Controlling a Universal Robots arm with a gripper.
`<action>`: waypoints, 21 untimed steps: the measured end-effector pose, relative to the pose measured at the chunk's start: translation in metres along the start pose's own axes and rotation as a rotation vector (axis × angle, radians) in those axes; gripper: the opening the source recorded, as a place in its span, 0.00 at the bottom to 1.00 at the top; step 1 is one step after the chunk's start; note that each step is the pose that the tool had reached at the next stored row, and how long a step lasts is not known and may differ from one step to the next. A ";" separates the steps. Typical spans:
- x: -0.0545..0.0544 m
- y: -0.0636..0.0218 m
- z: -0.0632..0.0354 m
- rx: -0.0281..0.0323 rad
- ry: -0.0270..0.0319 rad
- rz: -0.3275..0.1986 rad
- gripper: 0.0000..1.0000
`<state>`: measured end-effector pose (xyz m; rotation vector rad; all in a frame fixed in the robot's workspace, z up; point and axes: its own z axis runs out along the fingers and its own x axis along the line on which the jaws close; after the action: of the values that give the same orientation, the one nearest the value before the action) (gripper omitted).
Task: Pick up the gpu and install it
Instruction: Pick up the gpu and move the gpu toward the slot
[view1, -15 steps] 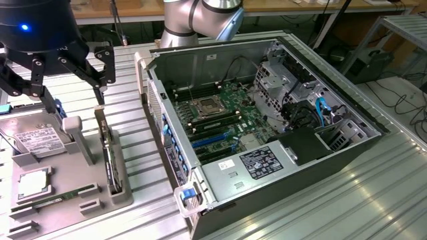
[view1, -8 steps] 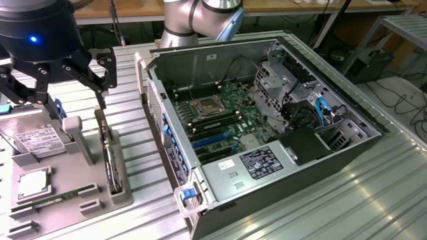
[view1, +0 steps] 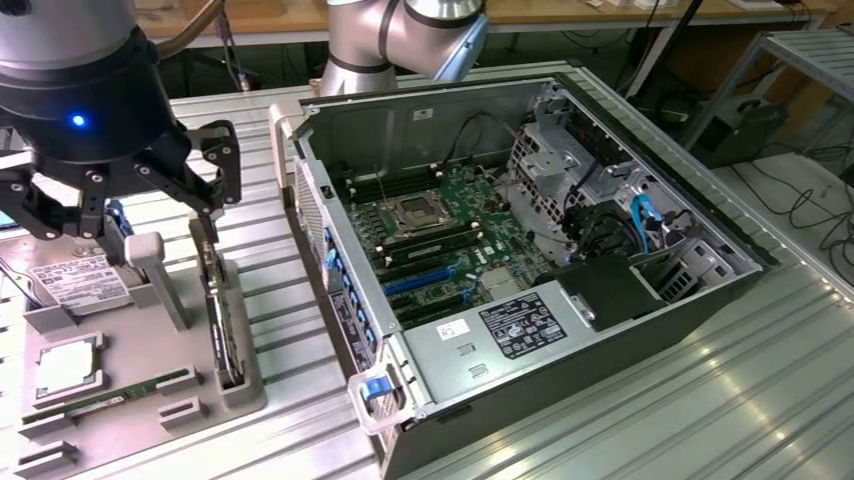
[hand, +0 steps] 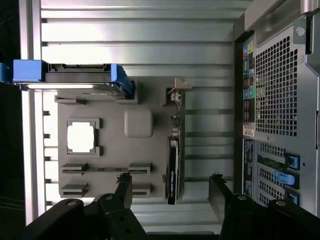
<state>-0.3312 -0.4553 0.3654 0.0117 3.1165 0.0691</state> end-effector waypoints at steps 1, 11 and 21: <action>0.000 -0.0004 0.0001 -0.0001 0.0000 0.000 0.73; 0.000 -0.0004 0.0002 0.0002 0.0002 0.000 0.73; 0.000 -0.0067 0.0051 0.0001 0.0001 0.000 0.73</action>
<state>-0.3312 -0.4618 0.3600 0.0119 3.1165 0.0689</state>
